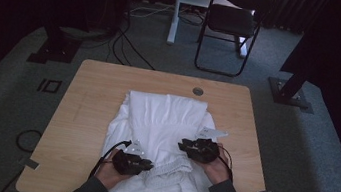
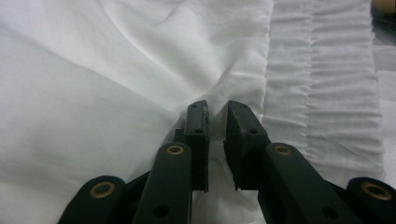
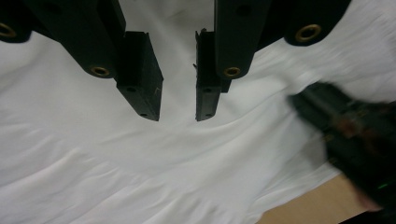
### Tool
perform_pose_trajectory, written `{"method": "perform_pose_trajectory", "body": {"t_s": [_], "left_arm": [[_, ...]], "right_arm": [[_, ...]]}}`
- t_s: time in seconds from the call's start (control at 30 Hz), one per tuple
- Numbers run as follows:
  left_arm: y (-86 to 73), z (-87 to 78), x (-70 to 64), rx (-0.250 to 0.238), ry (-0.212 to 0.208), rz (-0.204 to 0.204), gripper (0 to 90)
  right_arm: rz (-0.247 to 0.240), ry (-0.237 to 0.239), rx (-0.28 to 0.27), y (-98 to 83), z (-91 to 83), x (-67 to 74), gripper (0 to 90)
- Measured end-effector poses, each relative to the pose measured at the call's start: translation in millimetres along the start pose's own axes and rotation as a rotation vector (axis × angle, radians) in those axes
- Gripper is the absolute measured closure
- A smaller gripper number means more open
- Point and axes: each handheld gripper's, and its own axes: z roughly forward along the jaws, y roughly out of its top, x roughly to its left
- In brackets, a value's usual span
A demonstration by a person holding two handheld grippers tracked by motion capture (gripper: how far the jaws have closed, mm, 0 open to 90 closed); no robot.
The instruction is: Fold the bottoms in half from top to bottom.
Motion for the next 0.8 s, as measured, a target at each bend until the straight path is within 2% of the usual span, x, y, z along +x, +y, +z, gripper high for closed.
{"method": "perform_pose_trajectory", "body": {"t_s": [0.07, 0.1, 0.13, 0.2, 0.27, 0.3, 0.33, 0.37, 0.43, 0.5, 0.57, 0.63, 0.67, 0.7, 0.73, 0.77, 0.8], "left_arm": [[-2.5, -0.3, 0.0, 0.000, 0.012, -0.007, 77.8], [-2.5, -0.3, 0.0, 0.000, 0.012, -0.007, 77.3], [-5.8, -1.2, 0.6, -0.001, 0.015, -0.012, 76.9], [-8.7, -2.7, 1.3, -0.001, 0.014, -0.022, 76.4], [-10.5, -4.5, 1.4, 0.001, 0.004, -0.032, 75.6], [-10.5, -4.5, 1.4, 0.001, 0.004, -0.032, 74.7], [-9.8, -6.7, 0.0, 0.000, 0.003, -0.026, 72.0], [-9.8, -6.7, 0.0, 0.000, 0.003, -0.026, 69.3], [-2.9, -17.1, 2.0, -0.021, 0.043, -0.011, 64.3], [5.8, -27.0, 9.6, -0.050, 0.095, -0.021, 62.5], [17.7, -35.8, 21.9, -0.070, 0.162, -0.028, 61.7], [31.0, -39.8, 37.7, -0.089, 0.203, -0.058, 61.1], [37.8, -38.9, 45.7, -0.092, 0.227, -0.078, 60.8], [37.8, -38.9, 45.7, -0.092, 0.227, -0.078, 60.8], [50.1, -32.9, 60.2, -0.085, 0.267, -0.093, 59.9], [50.1, -32.9, 60.2, -0.085, 0.267, -0.093, 58.9], [58.2, -21.0, 73.4, -0.060, 0.293, -0.101, 58.8]], "right_arm": [[0.002, 0.025, 0.004, -8.7, 0.5, 10.3, 73.8], [0.002, 0.025, 0.004, -8.7, 0.5, 10.3, 73.8], [-0.016, 0.031, 0.042, -25.8, 3.3, 21.9, 76.6], [-0.039, 0.014, 0.106, -41.9, 8.0, 30.1, 79.4], [-0.046, 0.011, 0.146, -58.1, 12.1, 36.5, 81.4], [-0.046, 0.011, 0.146, -58.1, 12.1, 36.5, 81.4], [-0.037, 0.046, 0.152, -59.2, 8.3, 37.7, 81.9], [-0.048, 0.048, 0.158, -57.3, 6.9, 38.4, 81.3], [-0.089, 0.038, 0.150, -50.6, 3.2, 38.0, 72.4], [-0.095, -0.014, 0.110, -41.4, -1.3, 30.6, 64.0], [-0.067, -0.073, 0.066, -29.9, -5.5, 15.8, 62.0], [-0.036, -0.122, 0.029, -19.0, -6.3, -0.5, 61.0], [-0.018, -0.157, 0.013, -11.2, -4.2, -13.1, 59.2], [-0.006, -0.188, 0.004, -5.1, -1.0, -22.3, 58.5], [-0.002, -0.210, 0.001, 1.0, 3.1, -31.4, 57.5], [0.003, -0.219, 0.000, 6.7, 7.9, -39.4, 56.3], [0.004, -0.227, -0.005, 11.7, 13.5, -46.8, 55.7]]}}
